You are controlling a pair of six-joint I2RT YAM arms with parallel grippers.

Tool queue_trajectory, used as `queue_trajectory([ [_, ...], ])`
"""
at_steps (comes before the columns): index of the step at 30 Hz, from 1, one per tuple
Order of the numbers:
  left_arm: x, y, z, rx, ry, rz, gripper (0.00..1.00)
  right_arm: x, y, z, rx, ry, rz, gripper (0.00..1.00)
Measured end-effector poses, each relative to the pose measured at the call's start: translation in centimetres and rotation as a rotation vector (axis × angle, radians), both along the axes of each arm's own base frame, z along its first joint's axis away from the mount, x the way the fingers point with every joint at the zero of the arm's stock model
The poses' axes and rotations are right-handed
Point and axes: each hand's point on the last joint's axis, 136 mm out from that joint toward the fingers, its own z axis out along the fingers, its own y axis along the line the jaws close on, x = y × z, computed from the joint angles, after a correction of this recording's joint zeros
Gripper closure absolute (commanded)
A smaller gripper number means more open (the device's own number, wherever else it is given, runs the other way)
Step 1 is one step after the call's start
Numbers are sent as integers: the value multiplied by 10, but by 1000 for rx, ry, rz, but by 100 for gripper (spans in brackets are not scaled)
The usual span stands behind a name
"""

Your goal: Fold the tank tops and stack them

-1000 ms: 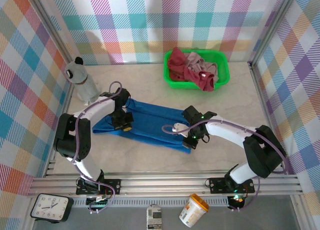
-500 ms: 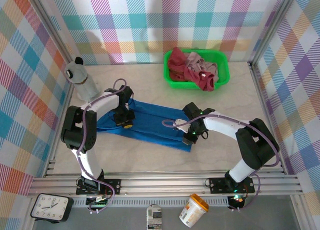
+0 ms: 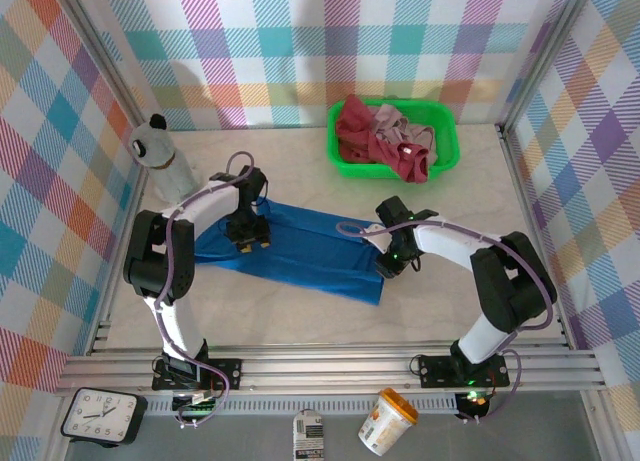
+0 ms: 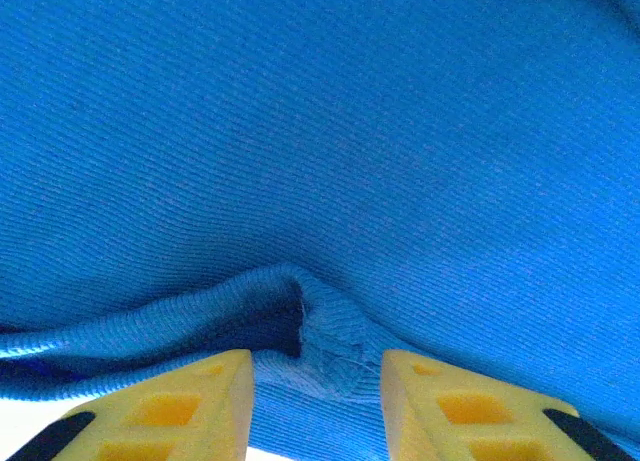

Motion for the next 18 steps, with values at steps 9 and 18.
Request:
queue_trajectory([
  [9, -27, 41, 27, 20, 3, 57, 49, -9, 19, 67, 219, -121, -26, 44],
  [18, -83, 124, 14, 65, 37, 312, 47, -54, 74, 64, 375, -85, 104, 36],
])
